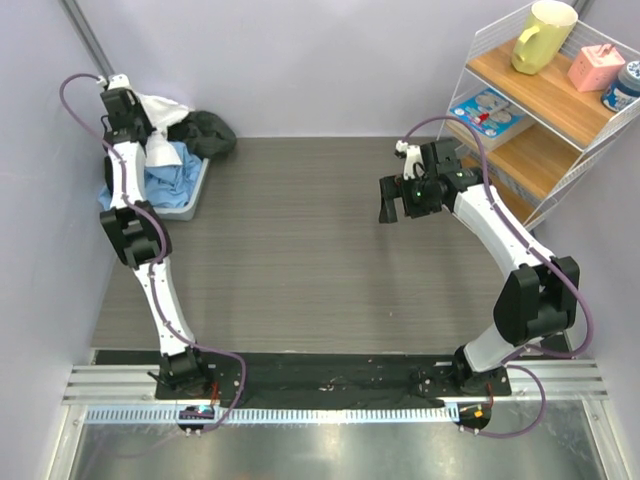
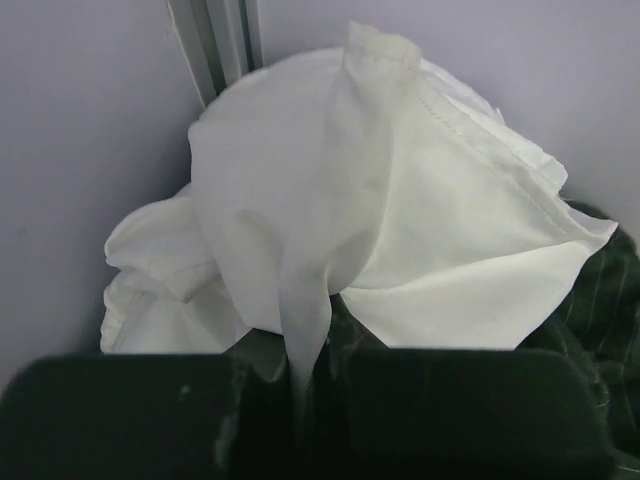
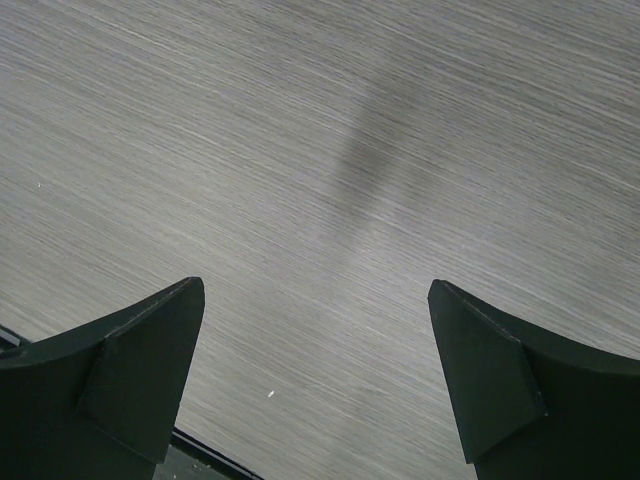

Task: Fold and stack the long sleeve shirts
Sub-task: Grab the shirt from the pile, then move the shirt to the center of the board, then flatten the shirt out

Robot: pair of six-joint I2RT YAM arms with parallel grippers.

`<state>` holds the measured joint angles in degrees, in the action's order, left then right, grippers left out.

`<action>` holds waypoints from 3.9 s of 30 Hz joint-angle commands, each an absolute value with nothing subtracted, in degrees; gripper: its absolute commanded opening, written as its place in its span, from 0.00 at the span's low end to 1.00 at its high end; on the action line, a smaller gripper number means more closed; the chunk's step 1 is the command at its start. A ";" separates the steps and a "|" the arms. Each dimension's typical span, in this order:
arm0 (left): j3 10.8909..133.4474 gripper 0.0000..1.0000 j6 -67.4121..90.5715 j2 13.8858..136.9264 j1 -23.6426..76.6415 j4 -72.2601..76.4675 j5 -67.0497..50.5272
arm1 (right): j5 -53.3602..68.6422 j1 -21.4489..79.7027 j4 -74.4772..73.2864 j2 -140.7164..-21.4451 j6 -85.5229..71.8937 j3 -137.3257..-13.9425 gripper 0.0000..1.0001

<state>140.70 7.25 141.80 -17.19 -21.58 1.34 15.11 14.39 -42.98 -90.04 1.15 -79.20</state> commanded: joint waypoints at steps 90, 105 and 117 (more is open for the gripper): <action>87.59 0.28 23.82 69.46 16.63 -12.98 -21.59 | 26.19 8.70 -42.71 -85.08 4.83 -79.37 1.00; 65.57 1.00 -27.68 73.81 -10.03 -55.55 -45.19 | 30.85 15.02 -41.24 -91.04 9.76 -71.55 0.98; 64.33 1.00 -24.52 86.74 20.03 -35.07 -13.03 | 24.35 20.91 -28.83 -110.81 -3.85 -77.08 0.88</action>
